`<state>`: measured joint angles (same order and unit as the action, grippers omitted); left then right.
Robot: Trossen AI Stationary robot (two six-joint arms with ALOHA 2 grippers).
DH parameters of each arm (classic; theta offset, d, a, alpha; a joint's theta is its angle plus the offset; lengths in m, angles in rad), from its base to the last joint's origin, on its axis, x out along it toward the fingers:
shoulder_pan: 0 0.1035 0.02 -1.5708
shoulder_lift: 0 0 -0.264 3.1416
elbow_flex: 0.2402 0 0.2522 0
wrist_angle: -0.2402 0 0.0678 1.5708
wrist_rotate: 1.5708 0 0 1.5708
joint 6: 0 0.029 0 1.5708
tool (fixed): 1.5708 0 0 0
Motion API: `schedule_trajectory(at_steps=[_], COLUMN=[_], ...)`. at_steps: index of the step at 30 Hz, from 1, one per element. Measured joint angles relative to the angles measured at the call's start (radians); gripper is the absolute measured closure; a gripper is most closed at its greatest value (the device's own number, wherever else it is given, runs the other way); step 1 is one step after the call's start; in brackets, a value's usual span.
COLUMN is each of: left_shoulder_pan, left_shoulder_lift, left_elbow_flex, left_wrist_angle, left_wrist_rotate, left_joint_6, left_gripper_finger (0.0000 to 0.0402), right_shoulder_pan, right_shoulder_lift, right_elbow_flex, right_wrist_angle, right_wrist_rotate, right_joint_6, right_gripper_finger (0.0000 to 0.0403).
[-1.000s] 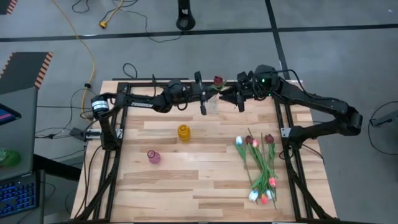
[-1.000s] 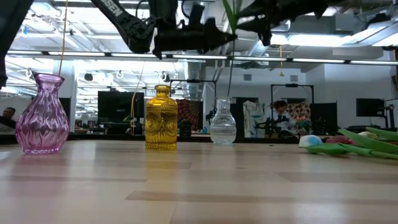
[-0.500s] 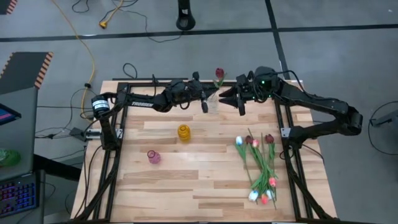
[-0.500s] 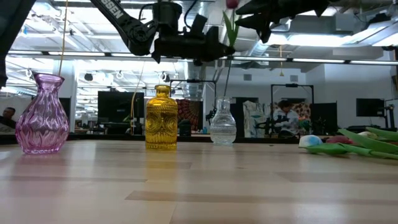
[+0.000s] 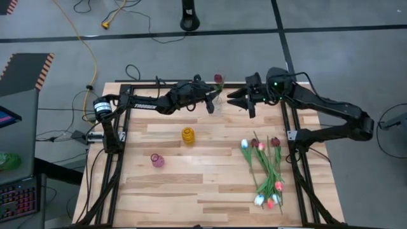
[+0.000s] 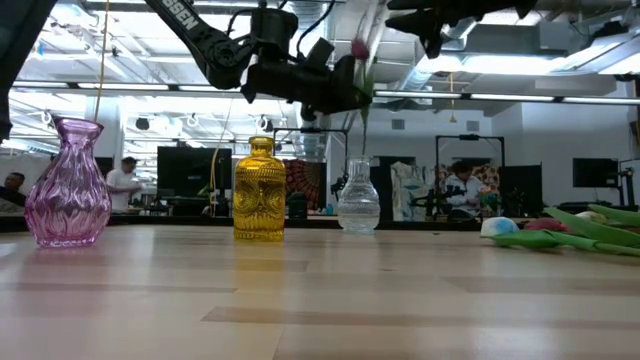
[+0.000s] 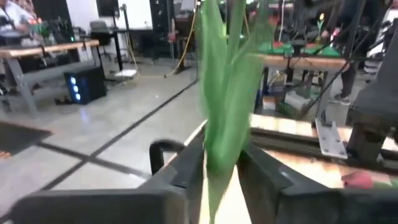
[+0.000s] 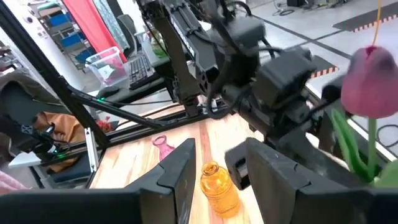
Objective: Sort flowers into vase by color
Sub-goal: Put the red flower into the transparent vase, then put the white flower into the yellow vase
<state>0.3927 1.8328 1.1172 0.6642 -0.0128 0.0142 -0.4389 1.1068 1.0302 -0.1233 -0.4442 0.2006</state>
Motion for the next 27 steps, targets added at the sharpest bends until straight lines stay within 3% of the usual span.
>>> schedule_trajectory(at_steps=[6, 10, 19, 27], left_shoulder_pan=[0.000, 0.000, 0.000, 0.000], left_shoulder_lift=[-0.034, -0.086, -0.193, -0.275], left_elbow_flex=[0.000, 0.000, 0.000, 0.000], left_wrist_angle=[-0.181, -0.319, -0.573, -0.784], left_wrist_rotate=[0.000, -0.002, -0.002, 0.005], left_joint_6=[0.056, 0.126, 0.230, 0.247], left_gripper_finger=[0.0244, 0.0225, 0.0221, 0.0221], right_shoulder_pan=[0.000, 0.005, 0.099, 0.250], right_shoulder_lift=[-0.052, -0.083, -0.100, -0.069], right_elbow_flex=[0.000, 0.000, 0.000, 0.000], right_wrist_angle=[-0.060, -0.140, -0.367, -0.542], right_wrist_rotate=[0.000, 0.001, 0.067, 0.186], right_joint_6=[-0.006, -0.034, -0.007, 0.173], right_gripper_finger=[0.0237, 0.0237, 0.0237, 0.0237])
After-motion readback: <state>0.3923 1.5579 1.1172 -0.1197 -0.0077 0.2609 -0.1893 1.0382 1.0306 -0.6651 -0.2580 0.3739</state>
